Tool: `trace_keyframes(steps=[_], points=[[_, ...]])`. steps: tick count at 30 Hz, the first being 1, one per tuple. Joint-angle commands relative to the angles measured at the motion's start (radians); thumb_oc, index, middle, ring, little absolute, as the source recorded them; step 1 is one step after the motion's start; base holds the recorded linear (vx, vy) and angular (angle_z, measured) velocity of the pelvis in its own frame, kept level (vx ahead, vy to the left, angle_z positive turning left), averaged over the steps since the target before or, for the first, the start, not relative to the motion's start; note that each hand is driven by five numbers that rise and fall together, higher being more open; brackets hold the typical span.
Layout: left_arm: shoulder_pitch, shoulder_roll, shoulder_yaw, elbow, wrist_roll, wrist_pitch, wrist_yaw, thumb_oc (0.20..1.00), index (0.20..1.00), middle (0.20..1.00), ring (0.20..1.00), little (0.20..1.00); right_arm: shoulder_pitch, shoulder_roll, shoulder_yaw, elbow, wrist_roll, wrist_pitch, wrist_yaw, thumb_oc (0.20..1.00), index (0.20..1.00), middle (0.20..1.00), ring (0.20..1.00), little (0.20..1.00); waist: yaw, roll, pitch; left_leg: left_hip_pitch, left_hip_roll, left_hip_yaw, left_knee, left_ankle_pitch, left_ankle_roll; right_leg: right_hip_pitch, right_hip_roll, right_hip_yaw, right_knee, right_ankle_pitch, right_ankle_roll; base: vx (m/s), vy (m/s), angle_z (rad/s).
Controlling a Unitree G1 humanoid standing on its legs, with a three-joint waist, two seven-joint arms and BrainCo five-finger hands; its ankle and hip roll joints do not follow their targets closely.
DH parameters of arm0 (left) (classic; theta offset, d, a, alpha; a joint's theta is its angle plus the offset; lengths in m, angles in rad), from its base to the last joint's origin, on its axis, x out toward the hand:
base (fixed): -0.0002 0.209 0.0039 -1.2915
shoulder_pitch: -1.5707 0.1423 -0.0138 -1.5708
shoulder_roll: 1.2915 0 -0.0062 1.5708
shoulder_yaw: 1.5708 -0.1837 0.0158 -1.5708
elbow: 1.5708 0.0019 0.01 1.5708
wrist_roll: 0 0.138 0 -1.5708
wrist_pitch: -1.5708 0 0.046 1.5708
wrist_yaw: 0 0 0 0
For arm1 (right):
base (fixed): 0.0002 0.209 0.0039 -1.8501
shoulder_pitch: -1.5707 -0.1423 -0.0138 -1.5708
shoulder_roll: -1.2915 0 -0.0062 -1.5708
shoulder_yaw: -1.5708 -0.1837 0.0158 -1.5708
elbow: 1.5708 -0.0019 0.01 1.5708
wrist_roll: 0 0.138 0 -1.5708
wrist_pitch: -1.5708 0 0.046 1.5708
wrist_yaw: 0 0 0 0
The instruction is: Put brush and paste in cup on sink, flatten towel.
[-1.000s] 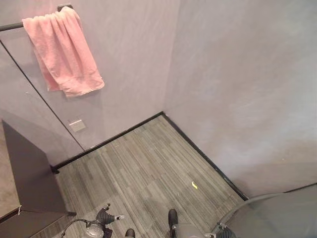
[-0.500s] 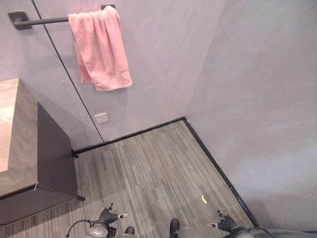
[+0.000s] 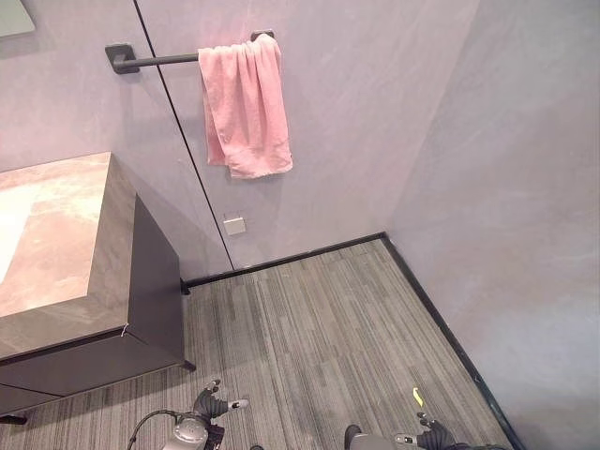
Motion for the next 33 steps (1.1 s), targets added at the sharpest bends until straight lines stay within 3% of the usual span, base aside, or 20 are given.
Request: trace_keyframes(steps=[1, 14, 18, 21, 22, 25, 27, 28, 29, 31, 32, 33], points=[[0.013, 0.038, 0.037, 0.112, 0.076, 0.000, 0.009, 1.000, 1.000, 1.000, 1.000, 1.000, -0.059, -0.004, -0.115, 0.069, 0.225, -0.034, -0.012, 1.000, 1.000, 1.000, 1.000, 1.000, 0.040, -0.023, 0.029, -0.111, 0.084, -0.084, 0.256, -0.015, -0.049, 0.065, 0.034, 0.040, 0.085, -0.031, 0.001, 0.02, 0.019, 0.04], [0.019, 0.028, 0.032, 0.139, 0.101, -0.008, -0.001, 1.000, 1.000, 1.000, 1.000, 1.000, -0.066, -0.002, -0.124, 0.115, 0.193, -0.024, -0.013, 1.000, 1.000, 1.000, 1.000, 1.000, 0.056, -0.029, 0.008, -0.062, 0.019, -0.062, 0.184, -0.031, -0.015, 0.145, -0.013, 0.054, -0.057, 0.057, 0.041, 0.06, 0.091, 0.02], [0.018, 0.061, 0.059, 0.095, 0.065, -0.020, 0.016, 1.000, 1.000, 1.000, 1.000, 1.000, -0.063, -0.004, -0.122, 0.076, 0.197, -0.028, -0.004, 1.000, 1.000, 1.000, 1.000, 1.000, 0.061, -0.033, 0.017, -0.042, -0.031, -0.060, 0.143, -0.036, 0.018, 0.111, -0.057, 0.080, 0.004, 0.169, 0.071, 0.07, 0.241, -0.02], [0.017, 0.077, 0.052, 0.066, 0.078, -0.025, 0.013, 1.000, 1.000, 1.000, 1.000, 1.000, -0.057, -0.002, -0.124, 0.057, 0.208, -0.028, 0.004, 1.000, 1.000, 1.000, 1.000, 1.000, 0.057, -0.026, 0.026, -0.022, -0.064, -0.077, 0.110, -0.035, 0.040, 0.082, -0.075, 0.106, 0.075, 0.239, 0.068, 0.05, 0.231, 0.16], [0.010, 0.087, 0.038, 0.051, 0.087, -0.027, 0.008, 1.000, 1.000, 1.000, 1.000, 1.000, -0.061, -0.002, -0.108, 0.036, 0.207, -0.028, 0.008, 1.000, 1.000, 1.000, 1.000, 1.000, 0.046, -0.020, 0.038, -0.016, -0.075, -0.096, 0.098, -0.031, 0.053, 0.044, -0.070, 0.143, 0.149, 0.285, 0.059, 0.03, 0.217, 0.21], [0.004, 0.097, 0.032, 0.031, 0.092, -0.027, 0.004, 1.000, 1.000, 1.000, 1.000, 1.000, -0.060, -0.003, -0.091, 0.009, 0.204, -0.032, 0.013, 1.000, 1.000, 1.000, 1.000, 1.000, 0.039, -0.014, 0.054, -0.011, -0.081, -0.112, 0.091, -0.030, 0.065, 0.013, -0.045, 0.181, 0.210, 0.286, 0.042, 0.01, 0.105, 0.13], [0.005, 0.101, 0.027, 0.019, 0.099, -0.027, -0.004, 1.000, 1.000, 1.000, 1.000, 1.000, -0.049, -0.005, -0.080, -0.028, 0.208, -0.036, 0.024, 1.000, 1.000, 1.000, 1.000, 1.000, 0.026, -0.009, 0.060, -0.001, -0.083, -0.121, 0.081, -0.032, 0.070, -0.018, 0.008, 0.204, 0.224, 0.222, 0.026, 0.05, 0.108, 0.17], [0.005, 0.107, 0.039, 0.029, 0.092, -0.029, 0.001, 1.000, 1.000, 1.000, 1.000, 1.000, -0.043, -0.006, -0.088, -0.035, 0.219, -0.036, 0.023, 1.000, 1.000, 1.000, 1.000, 1.000, 0.034, -0.014, 0.061, 0.011, -0.086, -0.097, 0.059, -0.031, 0.069, -0.042, 0.001, 0.153, 0.164, 0.189, 0.021, 0.10, 0.069, 0.17], [0.005, 0.105, 0.041, 0.034, 0.090, -0.029, 0.003, 1.000, 1.000, 1.000, 1.000, 1.000, -0.042, -0.006, -0.097, -0.032, 0.225, -0.037, 0.019, 1.000, 1.000, 1.000, 1.000, 1.000, 0.037, -0.017, 0.061, 0.014, -0.088, -0.089, 0.053, -0.036, 0.064, -0.046, -0.019, 0.101, 0.105, 0.194, 0.027, 0.12, 0.021, 0.12], [0.004, 0.097, 0.046, 0.055, 0.084, -0.028, 0.003, 1.000, 1.000, 1.000, 1.000, 1.000, -0.045, -0.005, -0.115, -0.019, 0.248, -0.039, 0.018, 1.000, 1.000, 1.000, 1.000, 1.000, 0.021, -0.020, 0.065, 0.028, -0.091, -0.095, 0.041, -0.045, 0.057, -0.084, -0.006, 0.096, 0.019, 0.205, 0.043, 0.17, -0.057, -0.25], [-0.002, 0.090, 0.047, 0.070, 0.080, -0.029, 0.003, 1.000, 1.000, 1.000, 1.000, 1.000, -0.055, -0.001, -0.132, 0.001, 0.272, -0.042, 0.012, 1.000, 1.000, 1.000, 1.000, 1.000, 0.006, -0.025, 0.076, 0.050, -0.094, -0.106, 0.038, -0.055, 0.049, -0.116, -0.002, 0.116, -0.060, 0.247, 0.063, 0.26, -0.099, -0.21], [-0.004, 0.087, 0.050, 0.077, 0.082, -0.029, 0.004, 1.000, 1.000, 1.000, 1.000, 1.000, -0.060, 0.001, -0.137, 0.003, 0.275, -0.042, 0.009, 1.000, 1.000, 1.000, 1.000, 1.000, 0.004, -0.028, 0.079, 0.066, -0.094, -0.106, 0.033, -0.062, 0.043, -0.130, -0.012, 0.096, -0.098, 0.272, 0.072, 0.28, -0.111, 0.09]])
